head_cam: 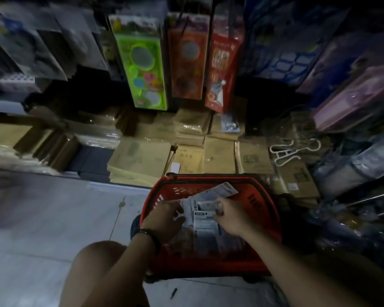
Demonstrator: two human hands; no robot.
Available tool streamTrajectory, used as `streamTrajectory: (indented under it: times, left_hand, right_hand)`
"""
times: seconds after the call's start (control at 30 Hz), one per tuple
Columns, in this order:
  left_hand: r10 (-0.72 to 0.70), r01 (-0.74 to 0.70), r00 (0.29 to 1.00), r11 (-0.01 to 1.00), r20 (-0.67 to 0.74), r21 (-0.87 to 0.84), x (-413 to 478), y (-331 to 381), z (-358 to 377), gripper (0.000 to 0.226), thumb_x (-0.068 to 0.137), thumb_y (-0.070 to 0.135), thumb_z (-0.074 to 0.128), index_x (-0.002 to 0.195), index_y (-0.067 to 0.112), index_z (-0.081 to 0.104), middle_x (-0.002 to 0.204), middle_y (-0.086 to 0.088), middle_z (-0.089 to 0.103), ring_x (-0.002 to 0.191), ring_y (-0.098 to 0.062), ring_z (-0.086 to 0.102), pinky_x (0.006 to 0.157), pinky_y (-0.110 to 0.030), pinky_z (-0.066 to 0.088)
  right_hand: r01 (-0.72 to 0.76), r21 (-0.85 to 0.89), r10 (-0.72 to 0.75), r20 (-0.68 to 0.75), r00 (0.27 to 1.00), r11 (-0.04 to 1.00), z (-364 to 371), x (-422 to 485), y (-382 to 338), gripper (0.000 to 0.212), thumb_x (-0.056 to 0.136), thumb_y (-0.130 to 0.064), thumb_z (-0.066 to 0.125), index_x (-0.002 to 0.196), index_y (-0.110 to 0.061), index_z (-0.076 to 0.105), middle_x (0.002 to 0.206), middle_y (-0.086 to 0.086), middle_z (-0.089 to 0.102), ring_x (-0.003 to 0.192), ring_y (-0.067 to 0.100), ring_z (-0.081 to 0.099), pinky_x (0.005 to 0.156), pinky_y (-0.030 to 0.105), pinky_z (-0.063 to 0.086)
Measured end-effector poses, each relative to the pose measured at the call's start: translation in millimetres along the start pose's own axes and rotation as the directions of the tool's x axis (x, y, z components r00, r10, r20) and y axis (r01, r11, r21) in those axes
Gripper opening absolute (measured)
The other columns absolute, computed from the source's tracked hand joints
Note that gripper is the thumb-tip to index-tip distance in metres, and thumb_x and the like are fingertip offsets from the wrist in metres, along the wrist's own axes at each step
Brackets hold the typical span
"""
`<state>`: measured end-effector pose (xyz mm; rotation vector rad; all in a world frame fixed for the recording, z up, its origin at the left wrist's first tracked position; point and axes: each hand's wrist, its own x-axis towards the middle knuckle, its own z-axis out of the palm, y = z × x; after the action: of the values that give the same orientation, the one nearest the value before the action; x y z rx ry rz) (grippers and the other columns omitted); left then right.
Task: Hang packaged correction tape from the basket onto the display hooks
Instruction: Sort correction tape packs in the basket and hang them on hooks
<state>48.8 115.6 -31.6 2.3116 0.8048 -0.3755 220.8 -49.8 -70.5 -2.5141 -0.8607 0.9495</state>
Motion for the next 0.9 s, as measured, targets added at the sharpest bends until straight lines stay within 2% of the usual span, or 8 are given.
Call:
streamTrajectory:
  times: [0.17,0.27,0.4,0.47,0.57,0.67,0.77,0.9]
  left_hand:
    - [-0.04,0.06,0.984,0.992,0.174,-0.114,30,-8,27,0.038,0.097,0.046,0.07,0.13,0.027,0.063,0.125,-0.001,0.072,0.112,-0.018,0.07,0.101,-0.04,0.059]
    - [-0.061,0.084,0.973,0.992,0.222,-0.099,42,-10,28,0.035,0.099,0.045,0.066,0.131,0.03,0.061,0.127,-0.001,0.071,0.113,-0.019,0.07,0.1,-0.044,0.06]
    - [-0.072,0.092,0.97,0.993,0.232,-0.079,50,-14,32,0.033,0.101,0.045,0.064,0.129,0.028,0.061,0.125,-0.003,0.072,0.108,-0.019,0.072,0.095,-0.042,0.062]
    - [-0.085,0.109,0.961,0.991,0.264,-0.078,51,-13,33,0.03,0.103,0.043,0.061,0.128,0.026,0.061,0.123,-0.002,0.071,0.105,-0.018,0.072,0.094,-0.041,0.063]
    - [-0.101,0.132,0.956,0.987,0.276,-0.097,50,-14,32,0.028,0.104,0.043,0.059,0.127,0.027,0.061,0.121,-0.001,0.071,0.103,-0.017,0.071,0.094,-0.041,0.062]
    - [-0.1,0.128,0.96,0.987,0.263,-0.095,48,-19,30,0.029,0.102,0.046,0.062,0.126,0.029,0.062,0.122,-0.001,0.072,0.107,-0.017,0.07,0.096,-0.042,0.061]
    - [-0.1,0.126,0.969,0.987,0.225,-0.102,45,-21,27,0.032,0.101,0.043,0.064,0.129,0.027,0.062,0.13,-0.004,0.071,0.116,-0.021,0.069,0.101,-0.044,0.059]
    - [-0.121,0.145,0.986,0.959,0.114,-0.244,42,-19,22,0.042,0.102,0.042,0.064,0.14,0.023,0.058,0.143,-0.004,0.063,0.129,-0.021,0.062,0.104,-0.035,0.053]
  right_hand:
    - [-0.028,0.007,0.028,-0.035,0.999,1.0,17,62,17,0.068,0.094,-0.019,0.069,0.154,-0.029,0.04,0.151,0.006,0.053,0.134,0.026,0.054,0.105,0.041,0.05]
    - [-0.022,-0.019,0.021,-0.021,1.0,1.0,24,87,13,0.067,0.093,-0.016,0.068,0.151,-0.036,0.039,0.155,0.004,0.045,0.139,0.027,0.047,0.11,0.05,0.046]
    - [-0.149,-0.087,0.145,-0.049,0.988,0.985,38,108,7,0.047,0.089,-0.036,0.071,0.126,-0.038,0.043,0.13,0.006,0.057,0.119,0.031,0.059,0.097,0.057,0.052]
    - [-0.179,-0.059,0.174,-0.093,0.98,0.982,47,112,6,0.04,0.091,-0.035,0.069,0.124,-0.034,0.046,0.124,0.007,0.061,0.112,0.032,0.063,0.091,0.048,0.053]
    - [-0.183,-0.007,0.178,-0.188,0.966,0.983,57,104,9,0.022,0.096,-0.034,0.064,0.113,-0.021,0.061,0.112,0.006,0.068,0.104,0.029,0.066,0.075,0.032,0.04]
    - [-0.143,0.092,0.167,-0.387,0.907,0.985,62,85,22,0.022,0.099,-0.035,0.065,0.093,-0.014,0.069,0.097,0.011,0.075,0.089,0.031,0.071,0.067,0.03,0.04]
    - [-0.055,0.225,0.167,-0.519,0.839,0.973,58,61,31,0.022,0.09,-0.026,0.078,0.075,-0.014,0.067,0.075,0.005,0.075,0.072,0.03,0.072,0.064,0.033,0.045]
    - [0.121,0.407,0.092,-0.467,0.879,0.905,51,26,27,0.018,0.082,-0.015,0.082,0.079,-0.022,0.066,0.069,-0.006,0.068,0.059,0.012,0.063,0.06,0.034,0.049]
